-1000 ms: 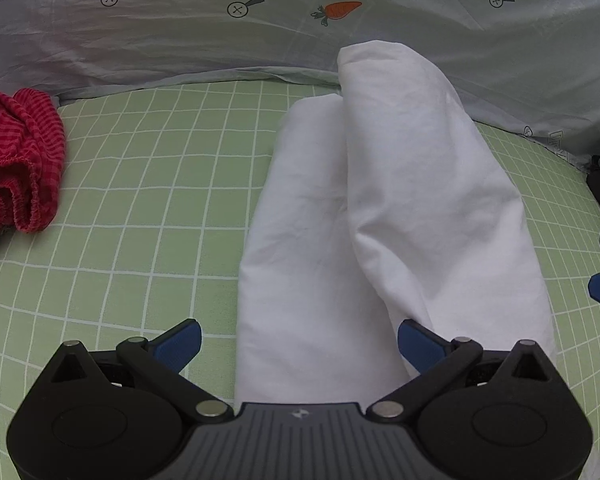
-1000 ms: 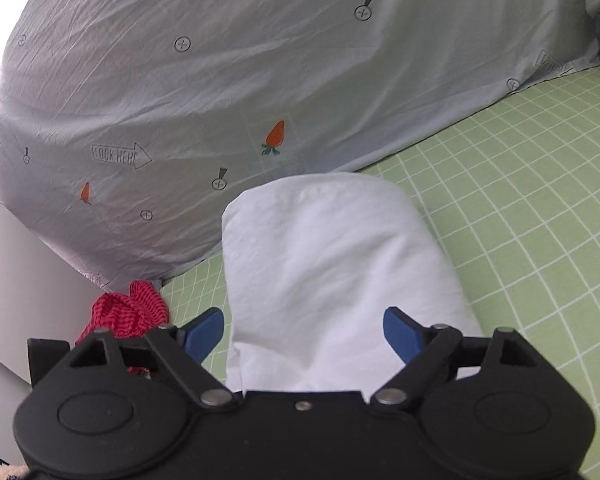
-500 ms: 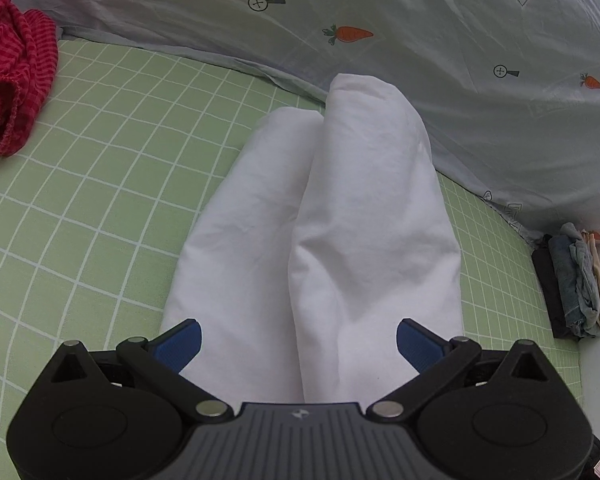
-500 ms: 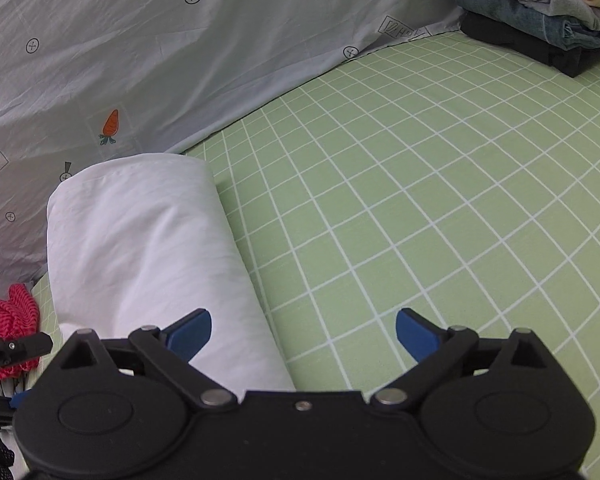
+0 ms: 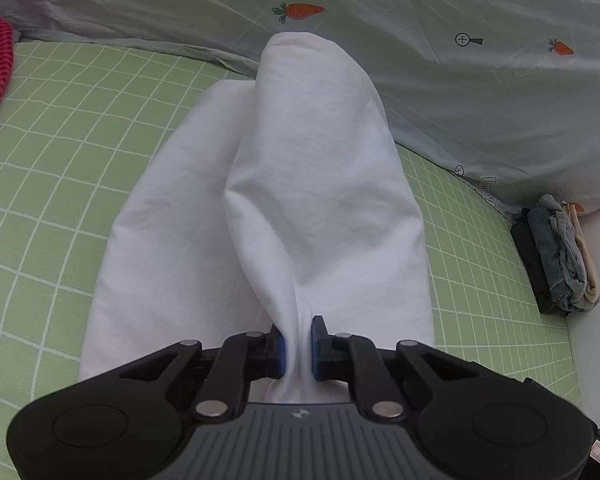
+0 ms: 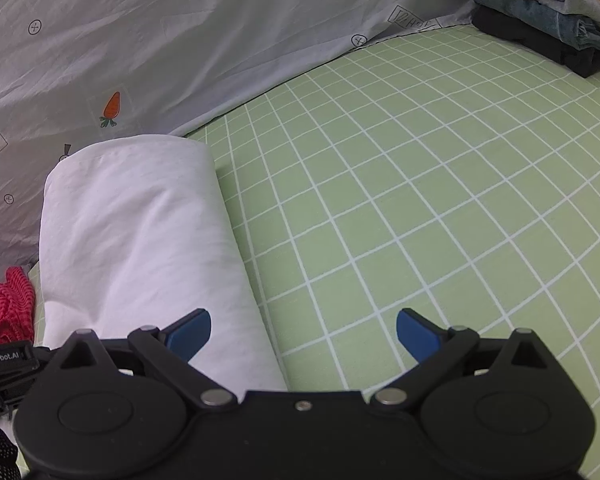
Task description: Fold clothes
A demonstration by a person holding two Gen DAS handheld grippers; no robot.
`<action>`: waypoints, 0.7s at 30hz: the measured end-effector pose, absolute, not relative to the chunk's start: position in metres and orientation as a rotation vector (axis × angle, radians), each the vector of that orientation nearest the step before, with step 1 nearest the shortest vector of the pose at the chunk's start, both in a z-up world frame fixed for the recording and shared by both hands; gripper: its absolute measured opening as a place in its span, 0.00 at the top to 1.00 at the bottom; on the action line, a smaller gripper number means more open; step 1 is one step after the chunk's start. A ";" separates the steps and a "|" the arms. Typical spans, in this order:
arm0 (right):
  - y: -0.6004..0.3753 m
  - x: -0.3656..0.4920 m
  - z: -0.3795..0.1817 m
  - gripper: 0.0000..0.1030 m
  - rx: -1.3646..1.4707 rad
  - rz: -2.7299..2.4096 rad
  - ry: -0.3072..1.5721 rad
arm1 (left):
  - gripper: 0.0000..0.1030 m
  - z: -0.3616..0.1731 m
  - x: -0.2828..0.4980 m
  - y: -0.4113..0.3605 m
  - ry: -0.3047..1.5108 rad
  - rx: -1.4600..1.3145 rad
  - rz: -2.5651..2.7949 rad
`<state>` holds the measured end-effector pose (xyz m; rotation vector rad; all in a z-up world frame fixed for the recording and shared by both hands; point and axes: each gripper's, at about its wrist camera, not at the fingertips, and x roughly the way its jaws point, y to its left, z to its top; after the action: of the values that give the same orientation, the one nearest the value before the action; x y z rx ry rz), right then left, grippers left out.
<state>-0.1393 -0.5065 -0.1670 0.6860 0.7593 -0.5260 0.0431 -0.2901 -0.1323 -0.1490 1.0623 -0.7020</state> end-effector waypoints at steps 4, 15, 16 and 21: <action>-0.500 -0.135 -0.168 0.02 0.674 -0.528 0.761 | 0.88 -0.091 0.042 -0.275 0.942 -0.142 -0.747; -0.466 -0.115 -0.167 0.02 0.576 -0.488 0.800 | 0.66 -0.153 0.094 -0.217 1.122 -0.121 -0.557; -0.463 -0.113 -0.166 0.02 0.566 -0.486 0.804 | 0.60 -0.158 0.095 -0.216 1.123 -0.097 -0.554; -0.455 -0.102 -0.162 0.01 0.519 -0.470 0.808 | 0.19 -0.161 0.101 -0.220 1.104 0.042 -0.525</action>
<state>-0.1023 -0.4552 -0.1616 0.5193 0.8081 -0.4697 0.1007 -0.2195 -0.1606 0.0420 1.1041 -0.5252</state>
